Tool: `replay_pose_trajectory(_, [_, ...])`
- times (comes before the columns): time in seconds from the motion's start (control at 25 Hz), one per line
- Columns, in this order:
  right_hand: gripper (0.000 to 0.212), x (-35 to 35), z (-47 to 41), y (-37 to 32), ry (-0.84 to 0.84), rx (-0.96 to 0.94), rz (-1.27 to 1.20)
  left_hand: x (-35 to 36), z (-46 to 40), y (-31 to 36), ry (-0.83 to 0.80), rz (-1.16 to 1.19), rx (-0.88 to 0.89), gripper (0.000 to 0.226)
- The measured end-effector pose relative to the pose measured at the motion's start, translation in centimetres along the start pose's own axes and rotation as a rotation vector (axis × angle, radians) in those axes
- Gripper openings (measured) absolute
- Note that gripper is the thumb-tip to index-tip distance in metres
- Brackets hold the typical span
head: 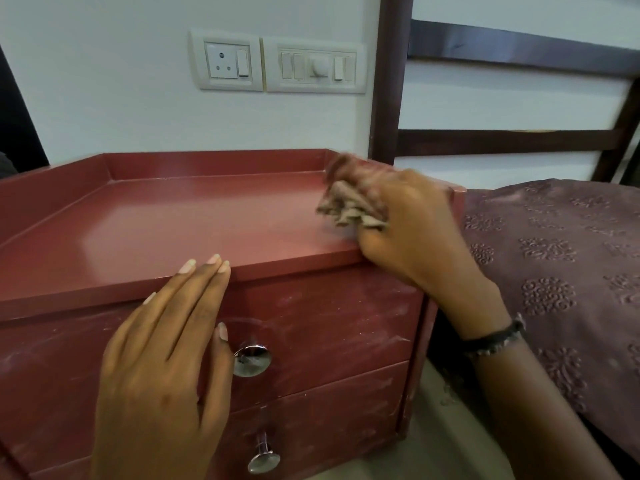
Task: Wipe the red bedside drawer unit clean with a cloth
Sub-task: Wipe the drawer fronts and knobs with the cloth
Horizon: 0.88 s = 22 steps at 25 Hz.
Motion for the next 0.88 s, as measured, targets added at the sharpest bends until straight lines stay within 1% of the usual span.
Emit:
replay_pose_trajectory(0.04, [0.015,1.5,-0.9,0.1,-0.19,0.11,-0.034,0.0,0.0,0.0,0.0,-0.002,-0.001,0.046])
replay_pose_trajectory(0.08, [0.023,2.6,-1.4,0.5,-0.301,0.198,-0.084,0.0,0.1,0.0,-0.003,0.001,0.001,0.046])
replay_pose_trajectory(0.12, [0.026,3.3,-1.8,1.1,-0.35,0.277,-0.115,0.1,0.0,0.0,-0.004,0.004,0.002,0.046])
replay_pose_trajectory(0.16, [0.025,3.7,-2.2,1.8,-0.37,0.338,-0.109,0.1,0.0,-0.1,-0.005,0.006,0.001,0.046])
replay_pose_trajectory(0.24, [0.023,3.9,-2.7,3.0,-0.392,0.432,0.011,0.2,-0.1,-0.1,-0.015,0.002,0.001,0.046])
replay_pose_trajectory(0.32, [0.037,3.5,-2.3,2.7,-0.442,0.514,0.123,0.1,-0.2,-0.1,-0.021,0.003,0.011,0.046])
replay_pose_trajectory(0.36, [0.04,3.2,-1.8,2.1,-0.464,0.542,0.149,0.0,-0.2,-0.1,-0.019,0.003,0.021,0.046])
replay_pose_trajectory(0.4, [0.041,2.6,-1.3,1.5,-0.449,0.539,0.181,0.0,-0.2,-0.1,-0.028,0.008,0.029,0.046])
replay_pose_trajectory(0.44, [0.038,1.9,-0.7,1.0,-0.42,0.536,0.197,-0.1,-0.3,-0.1,-0.031,0.008,0.033,0.046])
replay_pose_trajectory(0.52, [0.029,0.3,0.5,0.1,-0.299,0.498,0.225,-0.3,-0.3,-0.2,-0.037,-0.006,0.033,0.047])
replay_pose_trajectory(0.6, [0.026,-0.7,2.5,0.4,-0.132,0.454,0.213,-0.3,-0.2,-0.2,-0.045,-0.007,0.032,0.047])
replay_pose_trajectory(0.64, [0.029,-0.8,3.9,0.4,-0.012,0.412,0.192,-0.3,-0.2,-0.1,-0.046,0.001,0.028,0.047])
replay_pose_trajectory(0.72, [0.042,-0.8,7.3,0.6,0.21,0.327,0.074,-0.4,-0.3,0.0,-0.038,0.0,0.029,0.048])
replay_pose_trajectory(0.8, [0.05,0.0,10.2,1.7,0.315,0.205,-0.001,-0.6,-0.5,0.1,-0.018,-0.017,0.033,0.048])
replay_pose_trajectory(0.88, [0.045,1.1,13.2,3.2,0.363,0.185,-0.04,-0.6,-0.5,0.1,-0.018,-0.04,0.058,0.047])
Point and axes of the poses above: each hand's wrist, its own z-axis away from the middle knuckle, its own x-axis out of the palm, y = z × x, the point moved 7 cm from there along -z, towards the middle knuckle, and after that the axes turned 10 degrees about -z, right-handed, at the moved point
